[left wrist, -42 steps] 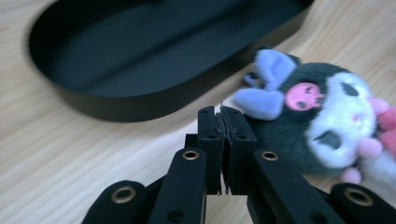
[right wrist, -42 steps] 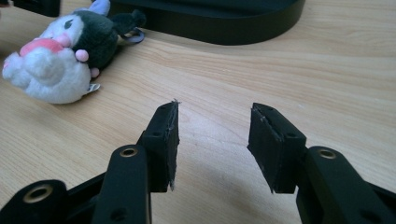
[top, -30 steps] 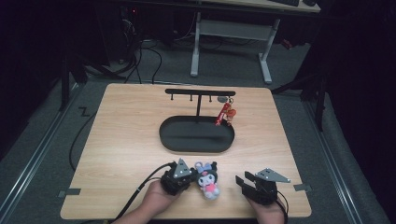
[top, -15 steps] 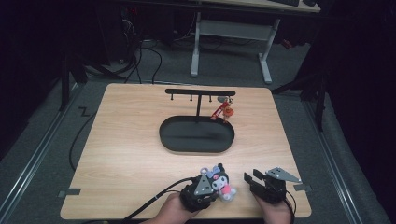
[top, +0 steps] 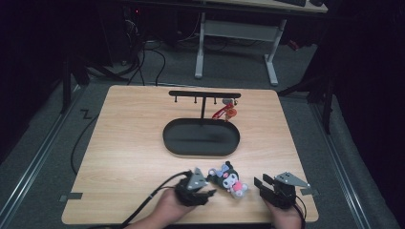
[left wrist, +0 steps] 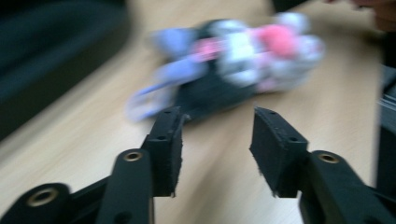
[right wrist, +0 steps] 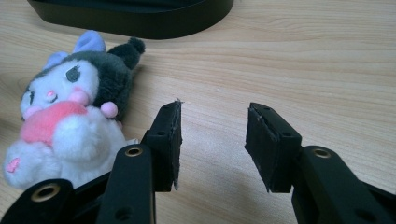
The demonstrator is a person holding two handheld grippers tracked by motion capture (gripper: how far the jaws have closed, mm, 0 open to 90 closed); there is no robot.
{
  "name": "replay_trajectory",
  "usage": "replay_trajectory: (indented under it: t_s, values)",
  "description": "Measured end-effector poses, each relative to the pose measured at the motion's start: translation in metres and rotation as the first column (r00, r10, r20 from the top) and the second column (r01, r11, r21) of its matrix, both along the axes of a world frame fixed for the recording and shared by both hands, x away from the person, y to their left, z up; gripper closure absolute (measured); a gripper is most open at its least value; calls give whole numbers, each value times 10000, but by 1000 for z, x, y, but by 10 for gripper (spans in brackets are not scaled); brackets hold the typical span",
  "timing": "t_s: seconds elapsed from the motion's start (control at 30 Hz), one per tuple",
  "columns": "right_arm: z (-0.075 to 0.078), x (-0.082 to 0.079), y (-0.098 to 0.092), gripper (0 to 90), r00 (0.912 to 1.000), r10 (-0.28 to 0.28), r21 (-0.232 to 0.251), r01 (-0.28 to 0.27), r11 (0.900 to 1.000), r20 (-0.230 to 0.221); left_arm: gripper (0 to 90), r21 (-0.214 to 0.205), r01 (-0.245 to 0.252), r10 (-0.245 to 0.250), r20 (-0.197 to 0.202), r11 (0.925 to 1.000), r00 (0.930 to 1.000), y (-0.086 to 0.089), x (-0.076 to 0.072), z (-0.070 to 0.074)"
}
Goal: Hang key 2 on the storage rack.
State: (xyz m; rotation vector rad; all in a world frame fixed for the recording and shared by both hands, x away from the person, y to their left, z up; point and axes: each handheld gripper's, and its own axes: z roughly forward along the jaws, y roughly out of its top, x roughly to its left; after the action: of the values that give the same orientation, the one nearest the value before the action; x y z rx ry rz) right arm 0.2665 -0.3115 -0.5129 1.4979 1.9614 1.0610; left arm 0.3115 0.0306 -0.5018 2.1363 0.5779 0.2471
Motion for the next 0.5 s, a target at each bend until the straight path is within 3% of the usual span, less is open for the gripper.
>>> replay_trajectory:
  t_s: [0.07, 0.1, 0.17, 0.27, 0.37, 0.43, 0.5]
  values:
    - [0, -1, 1, 574, 10000, 11, -152, -11, 9999, 4, 425, 111, -824, 820, 260, 9965, 9963, 36, 7, 2]
    - [0, -1, 1, 574, 10000, 11, -152, -11, 9999, 4, 425, 149, -1161, 1155, 382, 9931, 9926, 51, 10, 3]
    - [0, -1, 3, 574, 10000, -17, -418, 20, 9991, 65, 398, 235, -2008, 1992, 579, 9794, 9783, 95, 17, 4]
    - [0, -2, 3, 553, 9999, -100, -613, 105, 9981, 84, 324, 375, -2844, 2811, 765, 9580, 9566, 139, 24, 5]
    - [-1, 0, 1, 534, 9996, -237, -590, 227, 9980, -164, 302, 19, -3481, 3463, 948, 9375, 9333, 169, 28, -1]
    - [0, 1, 0, 533, 9997, -215, -746, 204, 9970, -140, 300, -207, -3719, 3724, 497, 9281, 9267, 183, 34, -6]
    - [3, 0, 0, 523, 9996, -202, -1007, 182, 9947, -182, 291, -201, -4042, 4047, 284, 9144, 9140, 194, 42, -10]
